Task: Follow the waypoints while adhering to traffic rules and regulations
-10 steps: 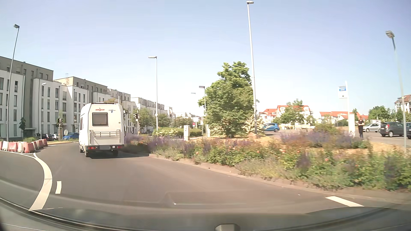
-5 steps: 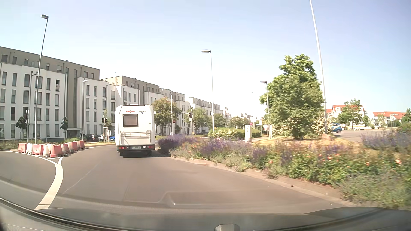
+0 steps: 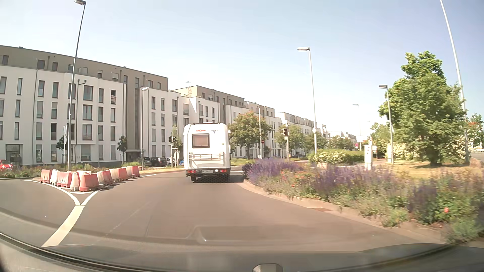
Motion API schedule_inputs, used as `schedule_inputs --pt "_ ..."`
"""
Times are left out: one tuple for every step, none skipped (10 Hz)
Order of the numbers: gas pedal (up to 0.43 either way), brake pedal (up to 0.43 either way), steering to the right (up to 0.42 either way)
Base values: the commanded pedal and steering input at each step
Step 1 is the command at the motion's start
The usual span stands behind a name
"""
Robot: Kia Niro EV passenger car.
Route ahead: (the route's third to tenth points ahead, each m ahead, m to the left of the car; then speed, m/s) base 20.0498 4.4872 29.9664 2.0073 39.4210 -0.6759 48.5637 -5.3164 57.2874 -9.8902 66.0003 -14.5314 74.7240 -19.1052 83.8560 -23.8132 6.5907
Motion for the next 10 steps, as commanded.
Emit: schedule_inputs --pt "0.177 0.000 -0.207" --pt "0.177 0.000 -0.191" --pt "0.177 0.000 -0.172" --pt "0.177 0.000 -0.144" --pt "0.177 0.000 -0.123" --pt "0.177 0.000 -0.099" --pt "0.177 0.000 -0.081" --pt "0.177 0.000 -0.058" --pt "0.177 0.000 -0.029" --pt "0.177 0.000 -0.005"
